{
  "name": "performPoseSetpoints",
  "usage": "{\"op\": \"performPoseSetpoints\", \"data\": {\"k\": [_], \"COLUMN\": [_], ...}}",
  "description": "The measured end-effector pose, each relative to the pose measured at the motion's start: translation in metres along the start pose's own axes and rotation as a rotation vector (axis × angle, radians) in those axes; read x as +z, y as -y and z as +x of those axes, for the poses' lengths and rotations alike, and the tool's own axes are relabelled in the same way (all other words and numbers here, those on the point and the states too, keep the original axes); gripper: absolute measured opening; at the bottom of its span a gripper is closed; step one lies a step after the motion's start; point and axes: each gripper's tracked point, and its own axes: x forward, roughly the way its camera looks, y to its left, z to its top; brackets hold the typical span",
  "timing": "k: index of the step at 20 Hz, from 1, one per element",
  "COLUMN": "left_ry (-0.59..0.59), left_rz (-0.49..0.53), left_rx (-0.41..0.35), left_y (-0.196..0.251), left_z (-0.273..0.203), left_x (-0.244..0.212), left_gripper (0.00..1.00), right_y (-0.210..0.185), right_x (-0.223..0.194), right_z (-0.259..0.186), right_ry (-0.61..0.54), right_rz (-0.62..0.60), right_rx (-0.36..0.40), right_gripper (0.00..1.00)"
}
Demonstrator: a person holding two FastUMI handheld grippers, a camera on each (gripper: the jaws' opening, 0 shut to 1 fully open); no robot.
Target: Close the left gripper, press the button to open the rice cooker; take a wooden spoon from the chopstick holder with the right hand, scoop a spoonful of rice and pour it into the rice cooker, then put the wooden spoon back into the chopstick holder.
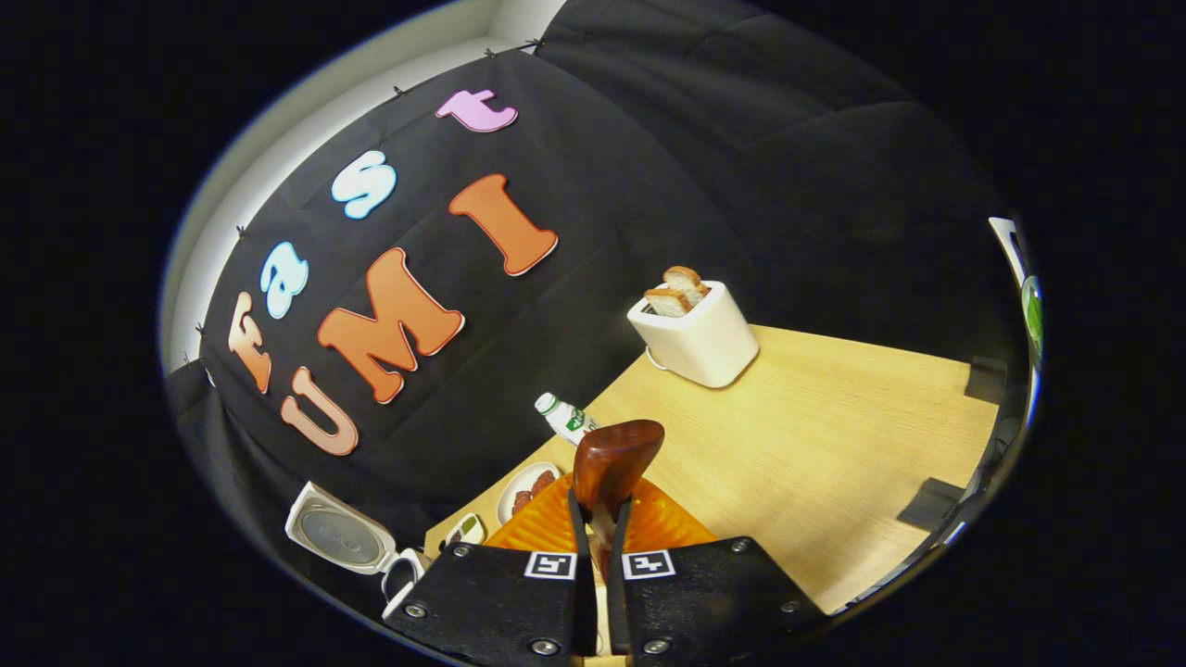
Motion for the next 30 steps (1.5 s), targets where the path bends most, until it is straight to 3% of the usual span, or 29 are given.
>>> {"op": "performPoseSetpoints", "data": {"k": [2,3,10,20,22,25,26,27,30], "left_ry": [0.000,-0.001,-0.007,-0.004,-0.007,0.002,0.006,0.009,0.012], "left_rz": [0.000,0.000,0.022,0.058,0.056,0.059,0.065,0.070,0.073], "left_rx": [0.000,-0.001,-0.004,0.012,0.003,-0.011,-0.016,-0.020,-0.035], "left_y": [0.002,0.003,0.012,0.014,0.017,0.025,0.028,0.029,0.036], "left_z": [0.001,0.001,0.003,0.003,0.003,0.004,0.004,0.005,0.006], "left_x": [0.001,0.002,0.003,0.010,0.010,0.018,0.020,0.022,0.028], "left_gripper": [1.00,1.00,1.00,1.00,1.00,1.00,1.00,1.00,1.00], "right_y": [0.016,0.021,0.029,0.034,0.038,0.044,0.050,0.056,0.068], "right_x": [-0.005,-0.009,-0.041,-0.083,-0.079,-0.072,-0.067,-0.062,-0.038], "right_z": [-0.004,-0.004,0.004,0.016,0.019,0.021,0.019,0.019,0.010], "right_ry": [-0.011,-0.016,-0.062,-0.114,-0.107,-0.087,-0.074,-0.062,-0.009], "right_rz": [-0.026,-0.039,-0.135,-0.236,-0.235,-0.249,-0.266,-0.285,-0.323], "right_rx": [-0.029,-0.039,-0.052,-0.064,-0.091,-0.128,-0.152,-0.175,-0.222], "right_gripper": [0.00,0.04,0.04,0.17,0.25,0.74,0.80,0.95,0.95]}}
